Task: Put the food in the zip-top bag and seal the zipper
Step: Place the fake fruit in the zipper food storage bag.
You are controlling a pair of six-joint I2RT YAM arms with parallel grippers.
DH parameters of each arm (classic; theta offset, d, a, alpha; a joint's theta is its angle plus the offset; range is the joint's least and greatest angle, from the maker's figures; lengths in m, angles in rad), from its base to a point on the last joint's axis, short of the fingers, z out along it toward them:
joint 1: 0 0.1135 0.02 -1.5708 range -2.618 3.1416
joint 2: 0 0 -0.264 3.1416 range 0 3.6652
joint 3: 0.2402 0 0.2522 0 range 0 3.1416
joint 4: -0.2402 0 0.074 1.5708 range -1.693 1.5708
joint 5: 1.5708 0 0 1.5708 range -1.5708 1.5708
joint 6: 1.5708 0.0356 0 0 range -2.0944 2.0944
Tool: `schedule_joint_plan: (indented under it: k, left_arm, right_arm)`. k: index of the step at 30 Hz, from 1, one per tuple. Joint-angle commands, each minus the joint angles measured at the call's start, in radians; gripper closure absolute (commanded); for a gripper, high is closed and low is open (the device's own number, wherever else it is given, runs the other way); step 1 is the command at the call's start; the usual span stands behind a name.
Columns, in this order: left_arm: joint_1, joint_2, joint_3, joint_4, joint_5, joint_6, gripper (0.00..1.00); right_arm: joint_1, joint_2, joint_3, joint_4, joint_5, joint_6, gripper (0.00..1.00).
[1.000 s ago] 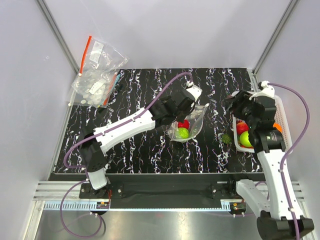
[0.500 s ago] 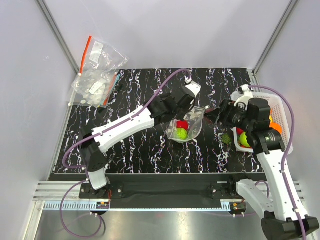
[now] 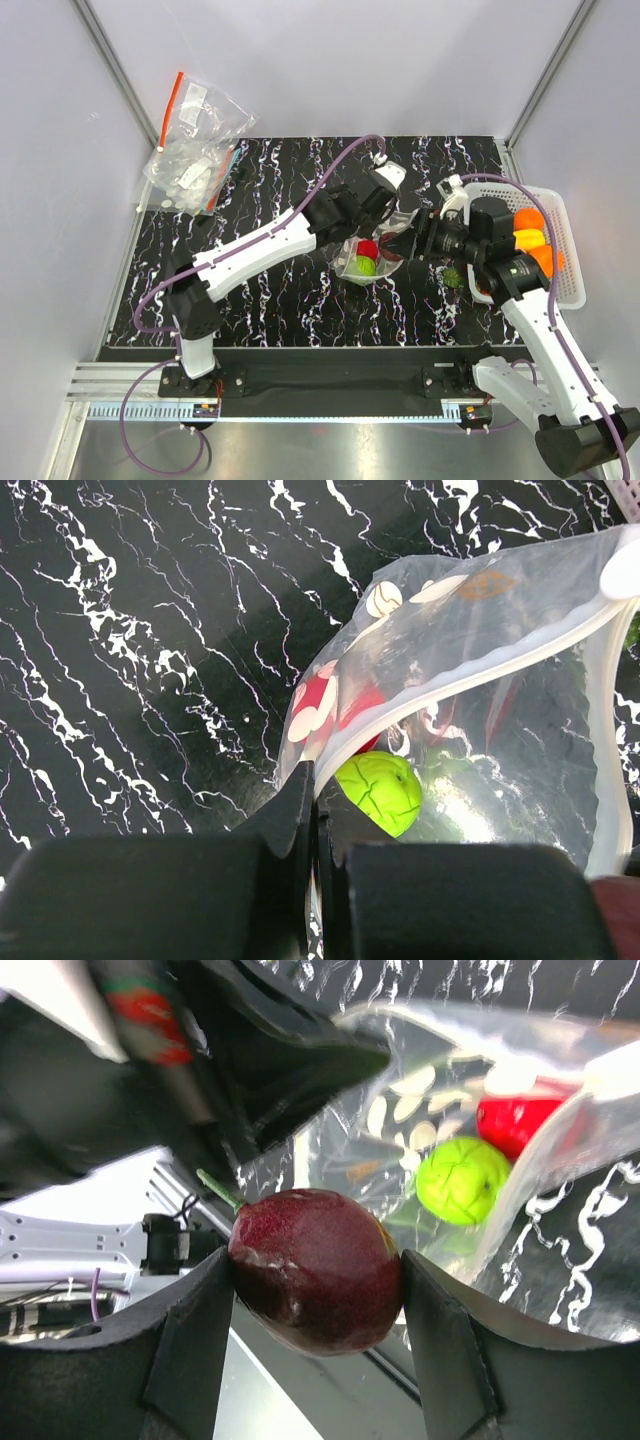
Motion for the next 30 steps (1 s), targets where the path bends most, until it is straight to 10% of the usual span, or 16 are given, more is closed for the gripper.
schedule_joint_plan:
  k: [1,17,24,30]
  left_arm:
    - [-0.005,0.001,0.056,0.012,-0.014,-0.016,0.97]
    - [-0.008,-0.066,0.003,0.018,-0.008,-0.005,0.98]
    - [-0.008,-0.079,-0.013,0.028,0.017,-0.002,0.98]
    - [-0.008,-0.074,-0.013,0.028,0.020,0.000,0.98]
  right_arm:
    - [0.025,0.001,-0.025,0.082,-0.006,0.043,0.51]
    - [0.025,0.054,-0.008,0.079,0.218,0.086,0.42]
    - [0.027,0.069,0.030,0.062,0.249,0.099,0.11]
    - [0.025,0.072,0.062,0.018,0.241,0.088,0.16]
